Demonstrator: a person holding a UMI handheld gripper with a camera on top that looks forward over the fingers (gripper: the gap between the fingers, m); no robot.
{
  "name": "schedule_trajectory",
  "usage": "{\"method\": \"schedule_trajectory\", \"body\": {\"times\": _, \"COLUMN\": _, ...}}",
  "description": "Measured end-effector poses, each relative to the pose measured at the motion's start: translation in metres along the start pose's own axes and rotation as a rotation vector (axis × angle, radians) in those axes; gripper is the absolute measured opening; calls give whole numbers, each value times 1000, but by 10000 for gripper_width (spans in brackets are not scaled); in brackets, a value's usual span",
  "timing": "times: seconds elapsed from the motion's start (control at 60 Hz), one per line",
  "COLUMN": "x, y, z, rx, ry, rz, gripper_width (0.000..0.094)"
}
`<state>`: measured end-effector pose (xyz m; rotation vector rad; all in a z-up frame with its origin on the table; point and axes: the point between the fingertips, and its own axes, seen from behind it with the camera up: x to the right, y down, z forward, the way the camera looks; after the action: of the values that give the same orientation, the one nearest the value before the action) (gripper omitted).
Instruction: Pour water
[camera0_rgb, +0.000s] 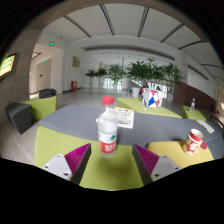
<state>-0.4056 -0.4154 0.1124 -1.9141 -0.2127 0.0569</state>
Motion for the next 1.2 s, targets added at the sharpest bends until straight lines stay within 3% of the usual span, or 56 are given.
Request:
{"method": "schedule_trajectory", "body": {"times": 0.25, "x": -17, "y": -6, "z": 114, "rx": 25, "ry": 64, "rz": 33, "gripper_width": 829}}
{"method": "schedule_trajectory", "body": {"times": 0.317, "x": -16, "y": -5, "z": 133, "rx": 26, "ry": 77, "rz": 52, "gripper_width": 749}}
{"method": "schedule_trajectory", "body": {"times": 0.383, "x": -12, "y": -5, "z": 144, "rx": 43, "ry": 89, "rz": 57, "gripper_width": 540}}
{"method": "schedule_trajectory", "body": {"times": 0.583, "x": -14, "y": -10, "z": 146, "rx": 86, "ry": 45, "rz": 59, "gripper_width": 359}}
{"method": "schedule_trajectory", "body": {"times": 0.767, "x": -14, "y": -46, "z": 115, "rx": 138, "ry": -35, "rz": 101, "gripper_width": 358}}
{"method": "schedule_trajectory", "body": {"times": 0.85, "x": -8, "y": -92, "z": 85, "rx": 206, "ry": -101, "rz": 197, "gripper_width": 360}}
{"method": "schedule_trajectory", "body": {"times": 0.967, "x": 13, "y": -157, "z": 25, "rx": 299, "ry": -277, "rz": 447, "gripper_width": 357}}
{"method": "schedule_trajectory", "body": {"times": 1.2, "x": 115, "y": -219, "z": -45, "rx": 326, "ry": -705, "rz": 1259, "gripper_width": 355}}
